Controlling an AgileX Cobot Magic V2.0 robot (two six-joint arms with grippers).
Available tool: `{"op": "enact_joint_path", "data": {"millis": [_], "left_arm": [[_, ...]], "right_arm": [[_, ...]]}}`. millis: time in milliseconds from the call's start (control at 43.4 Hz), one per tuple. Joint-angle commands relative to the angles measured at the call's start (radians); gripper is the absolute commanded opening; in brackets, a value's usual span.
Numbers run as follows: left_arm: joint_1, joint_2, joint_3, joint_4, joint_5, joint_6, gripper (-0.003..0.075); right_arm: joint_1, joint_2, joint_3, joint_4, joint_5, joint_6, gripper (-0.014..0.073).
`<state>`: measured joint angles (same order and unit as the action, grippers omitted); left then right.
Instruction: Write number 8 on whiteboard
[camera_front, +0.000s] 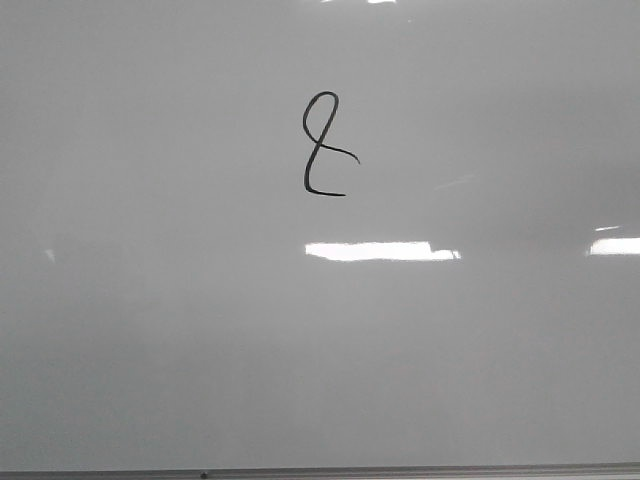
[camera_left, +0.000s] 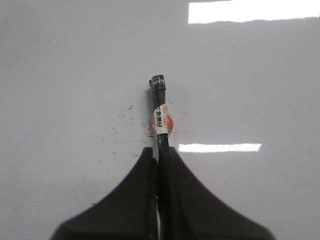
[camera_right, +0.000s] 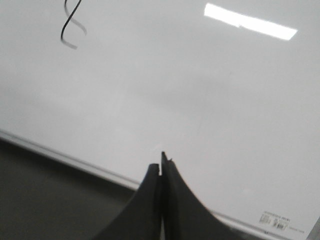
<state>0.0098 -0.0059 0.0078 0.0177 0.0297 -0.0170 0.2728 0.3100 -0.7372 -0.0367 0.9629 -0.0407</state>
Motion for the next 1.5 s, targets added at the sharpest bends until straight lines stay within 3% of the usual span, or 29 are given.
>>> {"op": "enact_joint_path", "data": {"millis": [0, 138, 438, 668, 1198, 1475], "left_arm": [[-0.006, -0.013, 0.012, -0.009, -0.085, -0.003, -0.0021], [-0.006, -0.013, 0.012, -0.009, -0.085, -0.003, -0.0020], [-0.006, -0.013, 0.012, -0.009, -0.085, -0.003, -0.0021], [-0.006, -0.013, 0.012, -0.009, -0.085, -0.003, -0.0021], [-0.006, -0.013, 0.012, -0.009, -0.085, -0.003, -0.0021], [-0.006, -0.013, 0.012, -0.009, -0.085, -0.003, -0.0021]], "right_arm": [[-0.073, -0.062, 0.091, -0.018, -0.262, -0.001, -0.0108], [-0.155, -0.173, 0.281, -0.014, -0.494, 0.000, -0.0108], [-0.269, -0.309, 0.593, -0.010, -0.803, 0.000, -0.0108], [-0.270, -0.339, 0.759, -0.008, -1.007, 0.001, -0.0108], [-0.275, -0.339, 0.761, -0.005, -1.014, 0.002, -0.0108], [-0.281, -0.339, 0.761, 0.008, -1.028, 0.119, -0.0108]]}}
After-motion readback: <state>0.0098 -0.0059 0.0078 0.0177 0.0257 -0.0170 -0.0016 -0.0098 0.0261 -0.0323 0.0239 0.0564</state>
